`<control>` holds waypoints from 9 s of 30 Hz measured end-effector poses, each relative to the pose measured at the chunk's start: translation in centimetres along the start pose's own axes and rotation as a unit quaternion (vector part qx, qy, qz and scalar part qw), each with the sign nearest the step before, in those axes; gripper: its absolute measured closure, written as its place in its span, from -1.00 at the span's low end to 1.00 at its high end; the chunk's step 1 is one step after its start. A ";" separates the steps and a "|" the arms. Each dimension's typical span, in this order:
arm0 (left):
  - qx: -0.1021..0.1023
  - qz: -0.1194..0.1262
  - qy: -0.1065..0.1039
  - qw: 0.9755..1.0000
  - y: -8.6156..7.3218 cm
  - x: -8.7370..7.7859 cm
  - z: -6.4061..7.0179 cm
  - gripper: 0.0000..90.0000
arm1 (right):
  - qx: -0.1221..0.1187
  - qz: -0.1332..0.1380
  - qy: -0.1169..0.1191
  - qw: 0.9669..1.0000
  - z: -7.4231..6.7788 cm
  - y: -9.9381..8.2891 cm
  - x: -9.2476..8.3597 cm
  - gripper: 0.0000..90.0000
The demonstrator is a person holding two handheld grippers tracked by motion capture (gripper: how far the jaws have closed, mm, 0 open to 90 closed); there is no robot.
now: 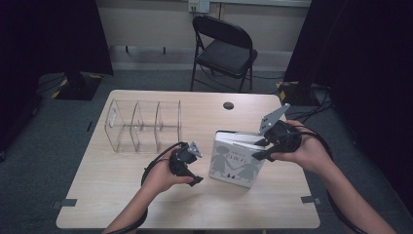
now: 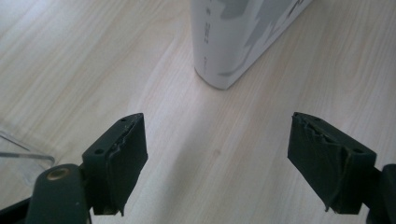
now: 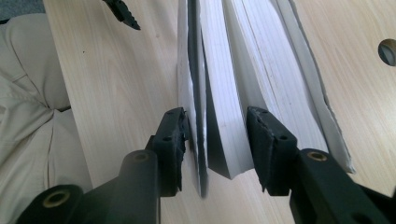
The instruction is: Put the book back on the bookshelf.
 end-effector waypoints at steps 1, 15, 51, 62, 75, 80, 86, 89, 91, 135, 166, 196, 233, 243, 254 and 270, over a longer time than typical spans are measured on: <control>0.005 -0.002 0.000 1.000 0.2 -0.1 -0.1 -0.56 | 0.000 -0.001 0.001 1.000 0.0 0.0 0.0 0.27; 0.026 -0.018 -0.005 0.999 3.0 -1.3 -0.1 -0.55 | -0.005 -0.003 0.003 1.000 -0.1 -0.1 0.0 0.25; 0.133 0.007 -0.003 0.991 11.3 -2.5 0.9 -0.37 | -0.005 -0.013 0.009 1.000 -0.1 -1.1 0.6 0.24; 0.125 -0.016 -0.025 0.992 10.8 -3.5 2.4 -0.04 | 0.000 -0.003 0.001 1.000 0.5 -2.0 0.6 0.19; 0.106 -0.030 -0.039 0.993 11.6 -3.3 3.3 0.01 | -0.005 0.001 -0.009 1.000 1.0 -2.4 0.8 0.15; 0.106 -0.049 -0.040 0.992 11.5 -3.6 3.7 0.11 | -0.002 0.012 -0.001 1.000 0.9 -2.5 0.8 0.13; 0.098 -0.064 -0.037 0.992 11.0 -4.0 3.8 0.13 | -0.007 0.032 0.011 0.999 0.5 -2.3 1.0 0.07; 0.092 -0.071 -0.037 0.992 10.3 -4.5 3.4 0.14 | -0.005 0.034 0.012 0.999 0.4 -2.2 1.1 0.01; 0.090 -0.076 -0.035 0.992 9.8 -4.8 3.2 0.15 | -0.004 0.024 -0.003 1.000 0.7 -2.4 1.2 -0.11; 0.077 -0.108 -0.042 0.990 10.3 -3.5 3.4 -0.07 | 0.030 0.050 0.011 0.998 0.8 -3.7 4.0 -0.22; 0.097 -0.185 -0.011 0.978 10.1 -3.6 4.3 0.14 | 0.032 0.063 0.017 0.997 0.6 -3.9 4.8 -0.26; -0.014 -0.219 0.001 0.976 8.6 -6.1 3.9 0.18 | 0.097 0.102 -0.002 0.990 1.4 -6.0 9.1 -0.69; -0.012 -0.193 0.018 0.981 4.7 -7.3 2.1 0.16 | 0.154 0.125 -0.062 0.978 0.7 -11.1 16.2 -0.69; -0.007 -0.212 0.010 0.977 4.2 -7.2 2.1 0.12 | 0.158 0.146 -0.074 0.974 0.7 -11.3 16.3 -0.72; -0.022 -0.234 0.020 0.972 4.0 -7.5 2.2 0.17 | 0.158 0.167 -0.081 0.970 0.8 -11.3 16.4 -0.73; -0.064 -0.239 0.015 0.969 4.0 -10.8 1.5 0.17 | 0.163 0.171 -0.083 0.968 0.7 -11.3 16.4 -0.73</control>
Point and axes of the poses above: each handheld gripper's, and its own axes: x roughly forward along the jaws, y roughly out of its top, z roughly to its right, the point moved 9 cm from there along x, roughly forward along the jaws, and after that the axes turned 5 degrees about y, right-handed, at the moved point
